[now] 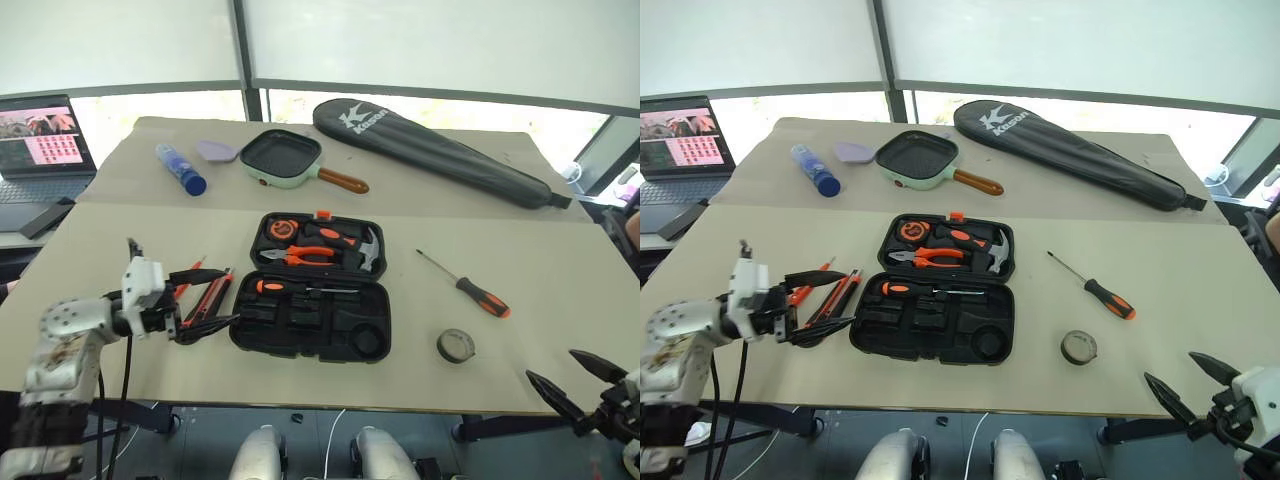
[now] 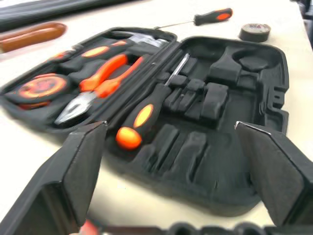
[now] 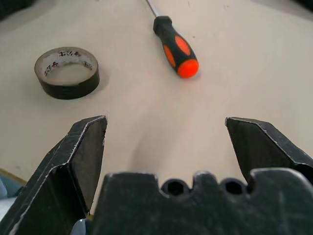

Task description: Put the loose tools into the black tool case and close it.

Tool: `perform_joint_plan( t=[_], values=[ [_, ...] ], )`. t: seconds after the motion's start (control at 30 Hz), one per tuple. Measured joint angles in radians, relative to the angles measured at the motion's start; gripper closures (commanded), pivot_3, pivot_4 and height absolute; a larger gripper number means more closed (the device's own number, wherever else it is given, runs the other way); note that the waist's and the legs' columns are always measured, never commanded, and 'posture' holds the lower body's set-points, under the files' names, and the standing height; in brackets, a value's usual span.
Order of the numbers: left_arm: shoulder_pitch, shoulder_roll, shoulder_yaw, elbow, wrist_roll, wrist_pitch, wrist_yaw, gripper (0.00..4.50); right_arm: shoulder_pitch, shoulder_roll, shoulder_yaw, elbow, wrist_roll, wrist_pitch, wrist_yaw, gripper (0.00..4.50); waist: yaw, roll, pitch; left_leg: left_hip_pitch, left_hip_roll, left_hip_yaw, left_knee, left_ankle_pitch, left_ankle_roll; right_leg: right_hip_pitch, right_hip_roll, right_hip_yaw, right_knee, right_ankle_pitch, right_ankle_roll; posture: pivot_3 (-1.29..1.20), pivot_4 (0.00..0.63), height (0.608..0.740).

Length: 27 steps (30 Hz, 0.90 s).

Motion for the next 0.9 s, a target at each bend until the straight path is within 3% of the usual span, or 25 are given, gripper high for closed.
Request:
perform_joint_plan(
  t=[0.13, 0.23, 0.37, 0.53, 0.7, 0.77, 0.9],
  values=[
    [0.013, 0.002, -0.004, -0.08, -0.038, 0.052, 0.017, 0.04, -0.14, -0.099, 0.062, 0.0, -0.003, 0.094, -0.023, 0.0, -0.004, 0.0, 0.0, 0.003, 0.0, 0.002, 0.0, 0.0, 0.001, 0.001, 0.001, 0.002, 0.0, 0.0, 0.0, 0.0, 0.15, 0.74],
    [0.003, -0.009, -0.012, -0.156, -0.091, 0.124, 0.054, 0.04, -0.343, -0.24, 0.188, 0.026, -0.022, 0.294, -0.043, 0.0, -0.008, 0.001, 0.001, 0.002, 0.0, 0.002, 0.0, 0.0, 0.001, 0.0, 0.002, 0.002, 0.0, 0.001, 0.001, 0.0, 0.15, 0.74],
    [-0.011, -0.01, -0.042, -0.197, -0.104, 0.173, 0.066, 0.04, -0.561, -0.317, 0.354, 0.119, -0.054, 0.444, -0.026, 0.0, 0.002, 0.001, 0.001, -0.001, -0.002, 0.004, -0.003, 0.0, 0.001, -0.002, 0.004, 0.001, 0.0, 0.001, 0.0, 0.0, 0.15, 0.74],
    [-0.016, -0.018, -0.064, -0.221, -0.122, 0.202, 0.064, 0.0, -0.78, -0.323, 0.562, 0.332, -0.156, 0.509, 0.015, 1.38, 0.002, 0.001, 0.001, -0.011, -0.003, 0.005, -0.003, 0.001, 0.001, -0.013, 0.004, 0.001, 0.0, 0.001, 0.001, 0.0, 0.15, 0.74],
    [-0.017, -0.017, -0.065, -0.243, -0.139, 0.211, 0.065, 0.0, -0.872, -0.324, 0.641, 0.443, -0.211, 0.52, 0.069, 3.07, 0.001, 0.001, 0.001, -0.012, -0.003, 0.004, -0.003, 0.0, 0.001, -0.013, 0.004, 0.001, 0.0, 0.001, 0.001, 0.0, 0.15, 0.74],
    [-0.014, -0.024, -0.063, -0.248, -0.142, 0.205, 0.064, 0.0, -0.891, -0.324, 0.649, 0.47, -0.225, 0.494, 0.085, 3.47, 0.0, 0.001, 0.001, -0.012, -0.003, 0.005, -0.003, 0.0, 0.001, -0.013, 0.004, 0.001, 0.0, 0.001, 0.001, 0.0, 0.15, 0.74],
    [0.005, -0.035, -0.05, -0.265, -0.175, 0.205, 0.066, 0.0, -0.896, -0.324, 0.64, 0.488, -0.229, 0.399, 0.11, 3.47, -0.001, 0.001, 0.001, -0.012, -0.003, 0.004, -0.003, 0.0, 0.001, -0.013, 0.004, 0.001, 0.0, 0.001, 0.001, 0.0, 0.15, 0.74]
  ],
)
